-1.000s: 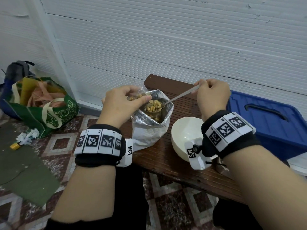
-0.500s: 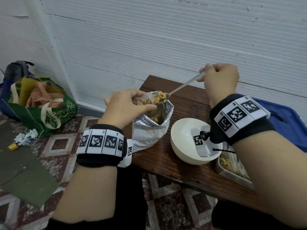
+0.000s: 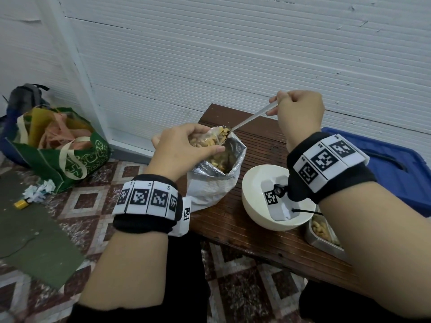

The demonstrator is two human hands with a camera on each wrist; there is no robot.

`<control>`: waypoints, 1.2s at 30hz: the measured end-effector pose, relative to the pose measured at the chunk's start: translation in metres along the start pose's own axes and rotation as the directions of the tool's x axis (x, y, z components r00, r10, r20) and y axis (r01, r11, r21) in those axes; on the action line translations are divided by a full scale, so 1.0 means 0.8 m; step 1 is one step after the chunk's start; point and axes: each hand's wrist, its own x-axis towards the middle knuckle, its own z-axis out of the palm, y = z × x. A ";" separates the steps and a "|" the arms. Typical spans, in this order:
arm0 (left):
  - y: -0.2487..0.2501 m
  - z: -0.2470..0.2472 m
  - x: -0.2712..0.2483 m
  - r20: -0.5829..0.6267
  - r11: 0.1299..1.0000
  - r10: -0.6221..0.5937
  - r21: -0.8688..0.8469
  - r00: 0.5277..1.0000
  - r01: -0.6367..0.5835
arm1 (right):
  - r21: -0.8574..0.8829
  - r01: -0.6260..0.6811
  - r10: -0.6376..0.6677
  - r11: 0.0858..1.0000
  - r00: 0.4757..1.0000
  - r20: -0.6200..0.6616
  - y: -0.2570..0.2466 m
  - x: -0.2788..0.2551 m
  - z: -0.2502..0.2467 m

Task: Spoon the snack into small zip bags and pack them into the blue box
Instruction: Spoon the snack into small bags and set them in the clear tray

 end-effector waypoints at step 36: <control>0.003 -0.005 -0.007 -0.093 0.960 0.001 -0.280 0.996 -0.027 | -0.196 0.249 -0.253 0.948 0.967 0.006 0.019 -0.041 0.000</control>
